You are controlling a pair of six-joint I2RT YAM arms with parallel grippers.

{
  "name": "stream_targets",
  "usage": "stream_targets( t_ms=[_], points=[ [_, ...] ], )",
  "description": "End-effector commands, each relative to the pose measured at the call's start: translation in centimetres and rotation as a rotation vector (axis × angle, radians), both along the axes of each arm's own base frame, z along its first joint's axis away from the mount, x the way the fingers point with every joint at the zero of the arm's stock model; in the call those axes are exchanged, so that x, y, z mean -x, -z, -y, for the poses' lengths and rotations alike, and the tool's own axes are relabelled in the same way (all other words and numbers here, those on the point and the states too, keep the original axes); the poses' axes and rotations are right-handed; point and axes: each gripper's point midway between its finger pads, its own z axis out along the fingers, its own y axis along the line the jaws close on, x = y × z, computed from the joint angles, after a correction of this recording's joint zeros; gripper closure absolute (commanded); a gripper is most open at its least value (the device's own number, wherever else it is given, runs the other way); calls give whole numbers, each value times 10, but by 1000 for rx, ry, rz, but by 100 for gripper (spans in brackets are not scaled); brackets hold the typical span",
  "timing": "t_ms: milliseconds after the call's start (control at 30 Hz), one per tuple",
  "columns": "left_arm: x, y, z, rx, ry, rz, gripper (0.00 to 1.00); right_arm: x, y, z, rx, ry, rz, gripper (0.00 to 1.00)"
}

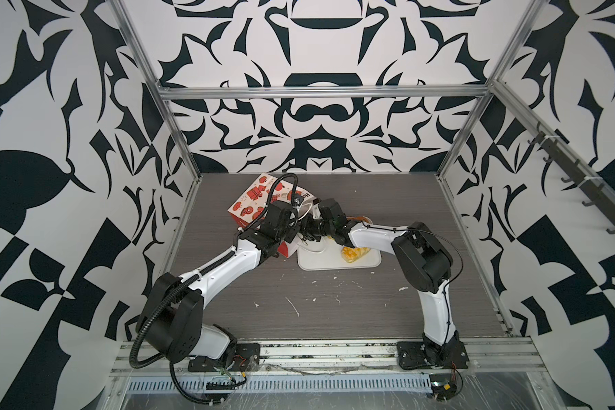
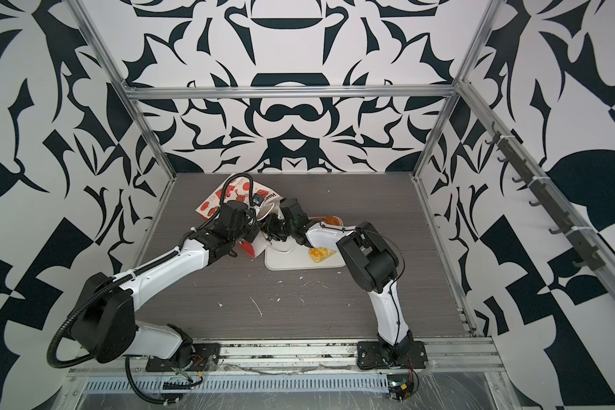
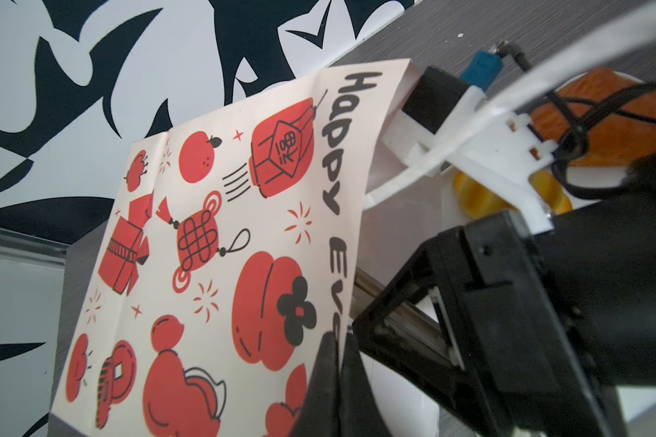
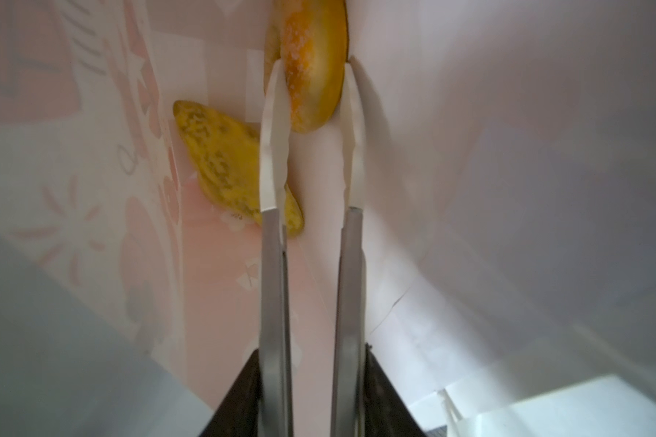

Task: Take the fake bread out of the paper bag
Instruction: 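Close the right gripper's tongs on the glazed ring donut inside the bag, then pull the ring donut up out of the bag with the tongs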

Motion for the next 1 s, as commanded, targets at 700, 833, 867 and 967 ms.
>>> stream_targets(
  t_ms=[700,833,867,967],
  points=[
    [-5,0,3,5,-13,16,100,18,-29,12,-20,-5,101,94],
    [-8,1,3,-1,-17,17,100,30,-34,20,-4,-10,113,96],
    [-9,1,4,-1,-17,16,100,33,-34,23,1,-11,112,96],
    [-10,2,4,-6,-20,15,100,43,-35,28,5,-19,100,97]
  ],
)
